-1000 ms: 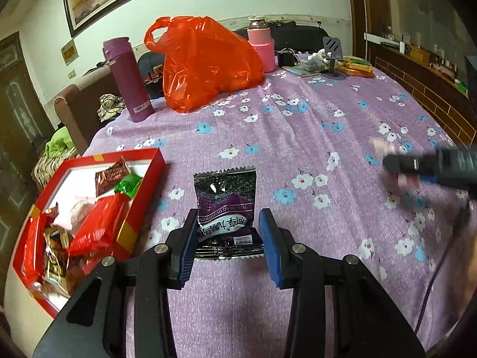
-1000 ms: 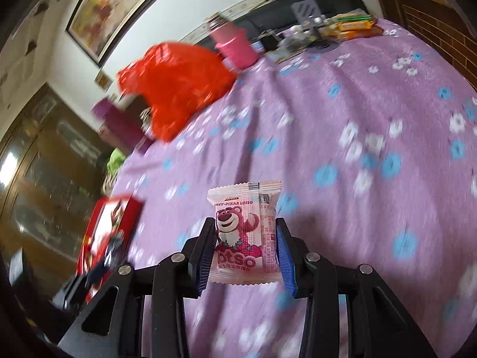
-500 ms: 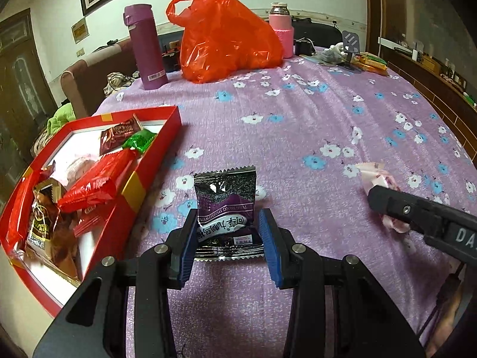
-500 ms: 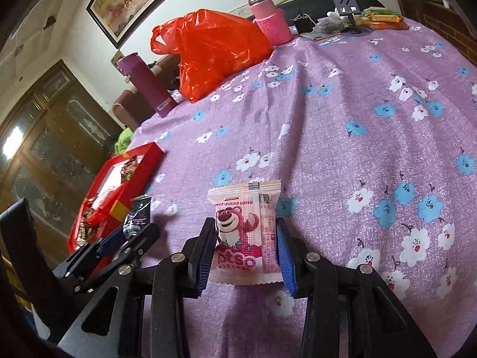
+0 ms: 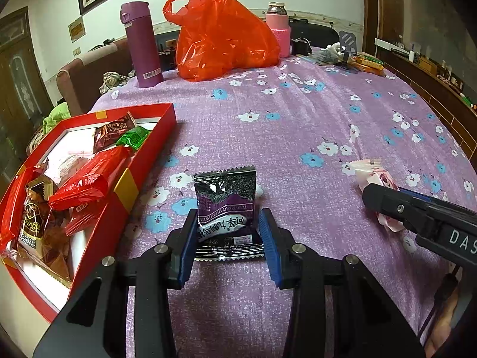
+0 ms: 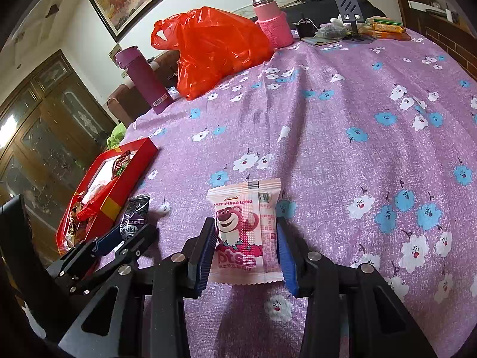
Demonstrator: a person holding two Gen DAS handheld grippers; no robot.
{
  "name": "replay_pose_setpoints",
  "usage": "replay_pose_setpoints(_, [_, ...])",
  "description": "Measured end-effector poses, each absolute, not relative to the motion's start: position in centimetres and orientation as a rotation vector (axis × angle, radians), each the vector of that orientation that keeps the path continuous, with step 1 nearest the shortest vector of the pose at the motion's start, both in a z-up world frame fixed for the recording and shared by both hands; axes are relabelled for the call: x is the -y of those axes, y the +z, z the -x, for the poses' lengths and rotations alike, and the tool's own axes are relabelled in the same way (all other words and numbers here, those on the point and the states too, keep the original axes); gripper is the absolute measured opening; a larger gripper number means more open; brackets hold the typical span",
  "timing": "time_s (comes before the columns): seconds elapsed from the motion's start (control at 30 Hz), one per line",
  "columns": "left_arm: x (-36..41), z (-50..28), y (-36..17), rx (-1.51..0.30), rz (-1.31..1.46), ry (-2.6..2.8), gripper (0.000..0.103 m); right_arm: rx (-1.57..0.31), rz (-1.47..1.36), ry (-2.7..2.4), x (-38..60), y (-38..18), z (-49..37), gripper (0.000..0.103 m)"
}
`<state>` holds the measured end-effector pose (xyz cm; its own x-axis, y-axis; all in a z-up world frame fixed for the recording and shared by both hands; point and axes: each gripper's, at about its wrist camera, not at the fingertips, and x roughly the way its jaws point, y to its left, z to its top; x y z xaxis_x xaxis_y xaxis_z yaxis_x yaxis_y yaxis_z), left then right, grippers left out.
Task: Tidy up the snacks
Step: 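Carry the black-purple packet with left while right carries the Lotso candy to the box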
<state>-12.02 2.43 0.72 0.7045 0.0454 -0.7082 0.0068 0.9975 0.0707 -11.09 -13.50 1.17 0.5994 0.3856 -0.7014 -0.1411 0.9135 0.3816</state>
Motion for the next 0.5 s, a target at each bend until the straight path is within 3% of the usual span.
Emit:
replay_pose_setpoints(0.3, [-3.3,12.7,1.3,-0.768,-0.052,0.006,0.038,-0.876,-0.322,0.335,13.4,1.5,11.1,0.040])
replay_pose_setpoints(0.5, [-7.5,14.5,5.3,-0.670,-0.019,0.062,0.038,-0.836,-0.348,0.448,10.5,3.5,10.8,0.040])
